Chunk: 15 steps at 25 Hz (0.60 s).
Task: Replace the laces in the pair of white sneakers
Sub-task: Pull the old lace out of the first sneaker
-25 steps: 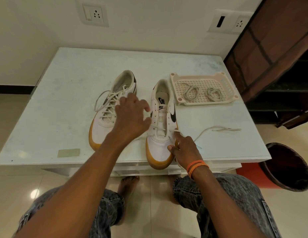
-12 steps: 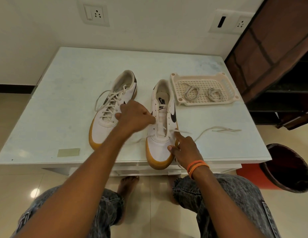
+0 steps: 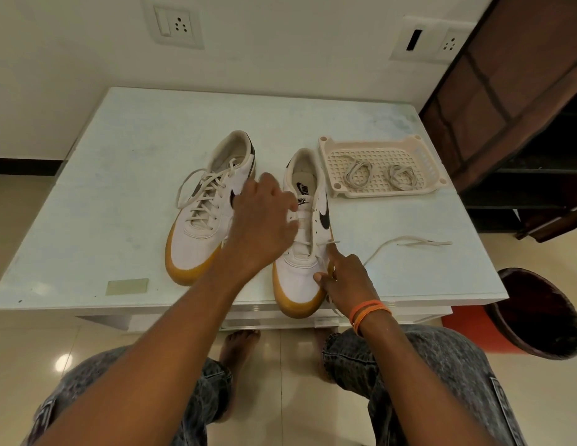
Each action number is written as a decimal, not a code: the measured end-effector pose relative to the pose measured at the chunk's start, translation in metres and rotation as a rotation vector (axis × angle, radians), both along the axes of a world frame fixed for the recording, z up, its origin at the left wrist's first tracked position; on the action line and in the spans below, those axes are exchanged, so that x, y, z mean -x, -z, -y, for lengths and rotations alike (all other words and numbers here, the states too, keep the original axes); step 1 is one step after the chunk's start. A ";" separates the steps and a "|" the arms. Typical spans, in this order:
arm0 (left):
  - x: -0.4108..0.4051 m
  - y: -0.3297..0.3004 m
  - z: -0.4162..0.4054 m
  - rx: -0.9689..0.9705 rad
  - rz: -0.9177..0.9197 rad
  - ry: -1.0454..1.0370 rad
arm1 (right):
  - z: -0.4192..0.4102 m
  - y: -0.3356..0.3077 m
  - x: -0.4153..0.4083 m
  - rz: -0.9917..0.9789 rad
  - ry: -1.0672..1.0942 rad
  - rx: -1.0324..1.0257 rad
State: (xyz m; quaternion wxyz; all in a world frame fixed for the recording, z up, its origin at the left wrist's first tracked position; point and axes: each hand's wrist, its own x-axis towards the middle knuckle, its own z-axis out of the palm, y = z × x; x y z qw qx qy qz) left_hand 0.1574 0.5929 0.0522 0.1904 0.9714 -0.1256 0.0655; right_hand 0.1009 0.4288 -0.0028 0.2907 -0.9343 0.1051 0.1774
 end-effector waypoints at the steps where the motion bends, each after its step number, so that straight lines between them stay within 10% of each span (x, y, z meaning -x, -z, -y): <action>1: 0.005 0.006 0.012 -0.085 0.037 0.072 | 0.000 0.000 -0.001 -0.002 0.005 -0.001; 5: 0.012 0.033 0.030 -0.230 -0.057 0.039 | -0.002 -0.001 0.000 -0.014 0.010 -0.016; 15: -0.017 0.006 -0.017 0.190 -0.517 -0.111 | -0.001 -0.011 0.000 -0.032 -0.031 0.020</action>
